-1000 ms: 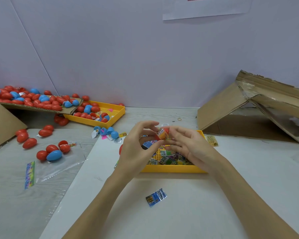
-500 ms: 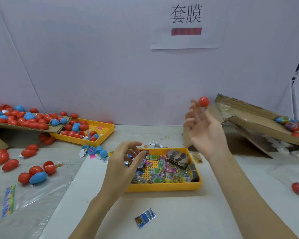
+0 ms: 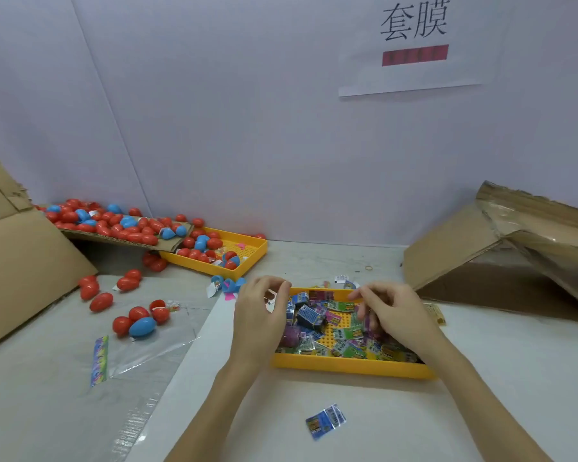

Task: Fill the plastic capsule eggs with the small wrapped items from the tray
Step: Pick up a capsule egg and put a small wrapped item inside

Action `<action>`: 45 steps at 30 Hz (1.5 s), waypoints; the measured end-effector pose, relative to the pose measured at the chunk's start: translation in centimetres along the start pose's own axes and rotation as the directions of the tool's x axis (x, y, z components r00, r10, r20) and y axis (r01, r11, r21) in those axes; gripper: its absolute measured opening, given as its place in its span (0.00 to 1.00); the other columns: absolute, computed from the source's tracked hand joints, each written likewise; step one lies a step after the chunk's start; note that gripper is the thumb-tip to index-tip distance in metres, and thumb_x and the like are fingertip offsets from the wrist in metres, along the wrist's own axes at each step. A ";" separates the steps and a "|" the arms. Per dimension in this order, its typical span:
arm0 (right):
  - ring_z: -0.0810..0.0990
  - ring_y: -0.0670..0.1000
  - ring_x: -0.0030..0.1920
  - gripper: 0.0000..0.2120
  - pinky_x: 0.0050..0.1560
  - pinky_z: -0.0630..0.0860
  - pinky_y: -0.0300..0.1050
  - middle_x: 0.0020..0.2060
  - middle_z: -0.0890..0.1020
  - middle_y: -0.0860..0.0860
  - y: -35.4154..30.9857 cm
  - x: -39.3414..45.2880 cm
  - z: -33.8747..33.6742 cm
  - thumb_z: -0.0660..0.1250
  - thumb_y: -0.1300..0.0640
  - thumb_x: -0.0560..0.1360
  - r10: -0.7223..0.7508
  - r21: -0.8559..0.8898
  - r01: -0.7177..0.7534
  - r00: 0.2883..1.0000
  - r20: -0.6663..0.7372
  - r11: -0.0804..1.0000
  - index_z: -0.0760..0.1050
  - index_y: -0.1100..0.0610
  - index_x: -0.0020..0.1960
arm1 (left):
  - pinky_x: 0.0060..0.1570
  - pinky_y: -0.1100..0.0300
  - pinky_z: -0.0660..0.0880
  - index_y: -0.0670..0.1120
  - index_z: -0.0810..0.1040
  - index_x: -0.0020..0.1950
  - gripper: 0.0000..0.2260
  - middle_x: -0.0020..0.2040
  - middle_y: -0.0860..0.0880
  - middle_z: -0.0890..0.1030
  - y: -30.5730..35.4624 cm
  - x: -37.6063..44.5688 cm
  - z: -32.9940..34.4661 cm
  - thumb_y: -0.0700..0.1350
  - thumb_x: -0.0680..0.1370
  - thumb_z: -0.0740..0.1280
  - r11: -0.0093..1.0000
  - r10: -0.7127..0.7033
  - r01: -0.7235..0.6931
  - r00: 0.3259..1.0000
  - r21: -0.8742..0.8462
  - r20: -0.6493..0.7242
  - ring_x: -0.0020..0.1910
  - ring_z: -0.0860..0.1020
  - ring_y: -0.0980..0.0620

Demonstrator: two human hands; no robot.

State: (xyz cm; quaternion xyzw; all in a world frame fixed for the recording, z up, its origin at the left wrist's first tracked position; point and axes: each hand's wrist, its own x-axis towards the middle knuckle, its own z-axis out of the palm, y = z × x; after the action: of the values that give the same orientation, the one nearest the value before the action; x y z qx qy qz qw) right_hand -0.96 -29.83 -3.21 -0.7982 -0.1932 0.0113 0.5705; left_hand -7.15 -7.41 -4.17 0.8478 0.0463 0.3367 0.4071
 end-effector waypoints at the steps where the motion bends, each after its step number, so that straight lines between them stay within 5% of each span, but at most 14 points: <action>1: 0.78 0.48 0.28 0.12 0.33 0.78 0.41 0.33 0.84 0.53 0.0 0.0 0.1 0.62 0.58 0.84 -0.006 -0.021 0.006 1.000 0.002 1.000 0.83 0.56 0.48 | 0.50 0.67 0.73 0.52 0.80 0.50 0.03 0.47 0.57 0.79 -0.5 0.3 -0.2 0.45 0.82 0.67 0.999 -0.043 0.043 0.998 0.003 -0.038 0.51 0.76 0.56; 4: 0.78 0.47 0.28 0.12 0.33 0.78 0.40 0.33 0.84 0.52 0.0 -0.2 0.1 0.62 0.57 0.84 -0.020 -0.053 0.021 1.000 0.019 0.998 0.83 0.54 0.47 | 0.58 0.53 0.75 0.49 0.78 0.55 0.03 0.54 0.50 0.79 -2.6 1.9 -1.2 0.45 0.82 0.66 0.969 -0.236 0.243 0.963 0.042 -0.129 0.58 0.75 0.49; 7: 0.79 0.46 0.28 0.12 0.33 0.77 0.40 0.32 0.84 0.52 -0.1 -0.2 0.2 0.63 0.57 0.84 -0.040 -0.100 0.043 0.999 0.029 0.994 0.83 0.53 0.46 | 0.65 0.50 0.69 0.46 0.73 0.65 0.13 0.64 0.42 0.74 -5.8 4.5 -3.2 0.49 0.83 0.65 0.814 -0.383 0.429 0.903 0.392 -0.192 0.66 0.69 0.42; 10: 0.78 0.46 0.28 0.12 0.32 0.77 0.39 0.32 0.84 0.51 -0.3 -0.3 0.2 0.63 0.58 0.84 -0.051 -0.107 0.054 0.998 0.029 0.993 0.83 0.53 0.46 | 0.67 0.50 0.67 0.43 0.69 0.68 0.19 0.70 0.39 0.70 -8.6 7.1 -5.5 0.52 0.82 0.65 0.588 -0.409 0.437 0.887 0.680 -0.216 0.68 0.67 0.41; 13: 0.79 0.46 0.27 0.12 0.32 0.77 0.37 0.32 0.84 0.51 -0.4 -0.4 0.2 0.63 0.59 0.83 -0.070 -0.121 0.073 0.997 0.032 0.990 0.83 0.52 0.45 | 0.73 0.45 0.64 0.45 0.67 0.72 0.21 0.74 0.39 0.67 -10.5 9.9 -8.3 0.55 0.83 0.62 0.453 -0.443 0.439 0.866 0.776 -0.231 0.73 0.65 0.39; 16: 0.78 0.45 0.28 0.12 0.32 0.76 0.37 0.32 0.84 0.50 -0.4 -0.4 0.2 0.63 0.59 0.83 -0.079 -0.150 0.085 0.996 0.042 0.985 0.83 0.52 0.46 | 0.76 0.38 0.55 0.48 0.60 0.79 0.25 0.81 0.37 0.56 -12.3 12.0 -10.8 0.57 0.85 0.55 0.307 -0.594 0.482 0.771 0.821 -0.231 0.79 0.55 0.33; 20: 0.78 0.45 0.27 0.12 0.33 0.76 0.38 0.32 0.84 0.50 -0.2 -0.2 0.2 0.63 0.58 0.83 -0.071 -0.165 0.077 0.997 0.042 0.983 0.83 0.51 0.46 | 0.76 0.43 0.57 0.46 0.65 0.77 0.22 0.79 0.36 0.58 -14.6 12.4 -11.8 0.52 0.84 0.58 0.250 -0.682 0.450 0.710 0.858 -0.174 0.77 0.60 0.34; 28: 0.79 0.45 0.28 0.12 0.34 0.77 0.38 0.32 0.84 0.49 -0.1 0.0 0.3 0.63 0.57 0.84 -0.070 -0.190 0.075 0.997 0.035 0.979 0.83 0.50 0.46 | 0.63 0.54 0.72 0.46 0.76 0.62 0.09 0.62 0.42 0.75 -12.5 11.4 -11.1 0.44 0.82 0.66 0.378 -0.415 0.193 0.910 0.905 -0.020 0.60 0.73 0.44; 32: 0.79 0.43 0.30 0.12 0.39 0.78 0.43 0.31 0.84 0.47 -0.4 -0.3 0.6 0.63 0.56 0.84 -0.097 -0.318 0.101 0.995 0.029 0.943 0.82 0.50 0.45 | 0.46 0.55 0.70 0.44 0.79 0.55 0.05 0.48 0.43 0.79 -7.6 8.0 -8.1 0.40 0.82 0.64 0.717 -0.029 0.052 0.999 0.695 -0.044 0.47 0.72 0.47; 35: 0.81 0.43 0.34 0.07 0.42 0.80 0.46 0.32 0.83 0.44 -0.3 -0.5 0.7 0.65 0.54 0.83 -0.121 -0.455 0.130 0.991 0.048 0.881 0.81 0.49 0.51 | 0.36 0.65 0.69 0.48 0.78 0.54 0.04 0.41 0.51 0.79 -2.5 4.1 -4.5 0.42 0.83 0.63 0.967 0.051 -0.049 0.999 0.250 0.001 0.37 0.74 0.57; 38: 0.80 0.42 0.40 0.07 0.45 0.80 0.44 0.42 0.83 0.42 -0.2 -0.7 0.9 0.66 0.53 0.82 -0.156 -0.567 0.174 0.984 0.082 0.805 0.81 0.48 0.59 | 0.37 0.72 0.72 0.49 0.79 0.56 0.06 0.42 0.59 0.78 1.5 1.4 -1.0 0.45 0.85 0.62 0.992 0.115 -0.107 0.984 -0.064 0.134 0.40 0.77 0.64; 41: 0.79 0.48 0.52 0.12 0.53 0.78 0.49 0.54 0.80 0.47 -0.2 -0.6 1.2 0.66 0.52 0.82 -0.151 -0.670 0.202 0.979 0.134 0.715 0.82 0.47 0.63 | 0.50 0.65 0.76 0.49 0.80 0.60 0.09 0.52 0.55 0.80 2.4 -0.1 1.3 0.49 0.84 0.63 0.983 0.183 -0.179 0.950 -0.039 0.252 0.52 0.77 0.59; 45: 0.77 0.49 0.52 0.12 0.51 0.78 0.50 0.53 0.77 0.46 -0.4 -0.6 1.4 0.67 0.45 0.80 -0.089 -0.732 0.180 0.983 0.162 0.657 0.83 0.45 0.61 | 0.51 0.66 0.77 0.52 0.78 0.66 0.14 0.55 0.52 0.77 1.6 -1.0 1.3 0.50 0.81 0.69 0.957 0.279 -0.289 0.930 0.007 0.239 0.54 0.75 0.55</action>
State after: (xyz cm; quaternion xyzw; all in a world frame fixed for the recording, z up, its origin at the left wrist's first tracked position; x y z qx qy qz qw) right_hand -1.96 -28.67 -3.41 -0.9427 -0.2711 -0.0658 0.1831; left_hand -7.44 -9.70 -4.10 0.8879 -0.1181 0.2880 0.3387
